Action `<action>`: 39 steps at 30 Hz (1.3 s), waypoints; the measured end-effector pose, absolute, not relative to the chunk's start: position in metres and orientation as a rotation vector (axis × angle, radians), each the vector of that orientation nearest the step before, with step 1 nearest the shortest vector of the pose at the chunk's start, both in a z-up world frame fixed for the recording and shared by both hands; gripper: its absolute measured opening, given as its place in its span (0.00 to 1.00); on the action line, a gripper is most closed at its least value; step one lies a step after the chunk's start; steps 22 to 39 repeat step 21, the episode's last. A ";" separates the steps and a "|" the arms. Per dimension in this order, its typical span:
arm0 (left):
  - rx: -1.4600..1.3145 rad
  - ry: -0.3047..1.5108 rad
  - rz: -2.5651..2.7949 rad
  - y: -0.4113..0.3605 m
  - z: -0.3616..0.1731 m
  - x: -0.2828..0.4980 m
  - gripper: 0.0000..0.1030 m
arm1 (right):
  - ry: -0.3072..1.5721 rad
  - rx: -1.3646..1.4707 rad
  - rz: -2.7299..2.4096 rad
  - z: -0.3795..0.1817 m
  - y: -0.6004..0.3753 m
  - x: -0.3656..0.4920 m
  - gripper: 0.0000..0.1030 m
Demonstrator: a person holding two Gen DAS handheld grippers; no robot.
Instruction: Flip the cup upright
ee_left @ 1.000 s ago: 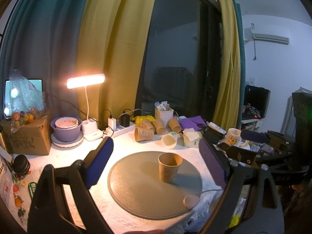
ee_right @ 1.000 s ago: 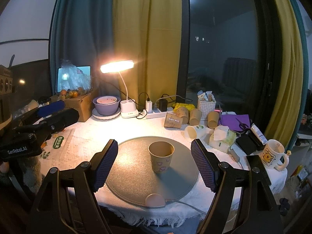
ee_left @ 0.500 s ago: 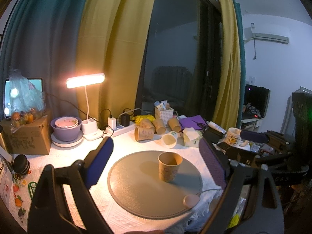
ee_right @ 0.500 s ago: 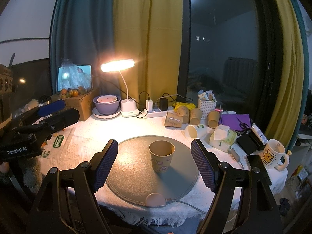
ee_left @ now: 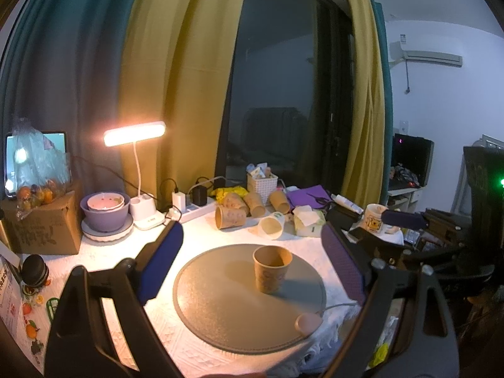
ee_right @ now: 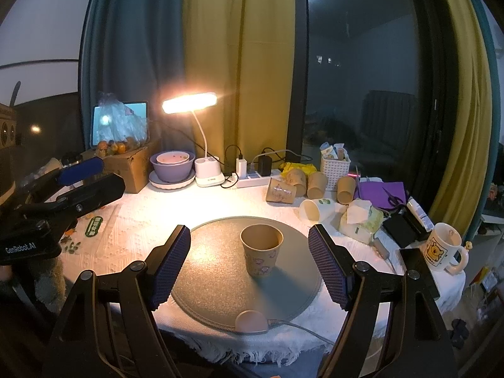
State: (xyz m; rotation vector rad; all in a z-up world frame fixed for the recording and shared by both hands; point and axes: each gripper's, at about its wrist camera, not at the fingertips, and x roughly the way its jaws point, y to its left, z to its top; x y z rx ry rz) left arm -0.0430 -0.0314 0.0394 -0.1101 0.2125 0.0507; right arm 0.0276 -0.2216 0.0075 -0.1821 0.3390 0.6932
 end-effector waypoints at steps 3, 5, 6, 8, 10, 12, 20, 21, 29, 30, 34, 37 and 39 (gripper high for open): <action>-0.109 0.214 0.049 -0.030 0.039 -0.042 0.88 | 0.339 -0.183 0.694 0.008 -0.222 0.028 0.78; -0.109 0.215 0.048 -0.031 0.039 -0.043 0.88 | 0.340 -0.184 0.695 0.006 -0.222 0.028 0.78; -0.109 0.214 0.048 -0.031 0.039 -0.043 0.88 | 0.341 -0.185 0.696 0.005 -0.221 0.028 0.78; -0.109 0.213 0.049 -0.031 0.039 -0.042 0.88 | 0.343 -0.187 0.698 0.004 -0.222 0.029 0.78; -0.110 0.214 0.050 -0.031 0.039 -0.043 0.88 | 0.342 -0.187 0.698 0.005 -0.222 0.029 0.78; -0.110 0.214 0.049 -0.031 0.039 -0.043 0.88 | 0.343 -0.187 0.697 0.004 -0.221 0.028 0.78; -0.106 0.213 0.037 -0.035 0.037 -0.043 0.88 | 0.343 -0.186 0.696 0.005 -0.221 0.029 0.78; -0.108 0.215 0.033 -0.035 0.037 -0.042 0.88 | 0.343 -0.186 0.696 0.005 -0.221 0.028 0.78; -0.108 0.215 0.033 -0.035 0.037 -0.042 0.88 | 0.343 -0.186 0.696 0.005 -0.221 0.028 0.78; -0.108 0.215 0.033 -0.035 0.037 -0.042 0.88 | 0.343 -0.186 0.696 0.005 -0.221 0.028 0.78; -0.108 0.215 0.033 -0.035 0.037 -0.042 0.88 | 0.343 -0.186 0.696 0.005 -0.221 0.028 0.78; -0.108 0.215 0.033 -0.035 0.037 -0.042 0.88 | 0.343 -0.186 0.696 0.005 -0.221 0.028 0.78; -0.108 0.215 0.033 -0.035 0.037 -0.042 0.88 | 0.343 -0.186 0.696 0.005 -0.221 0.028 0.78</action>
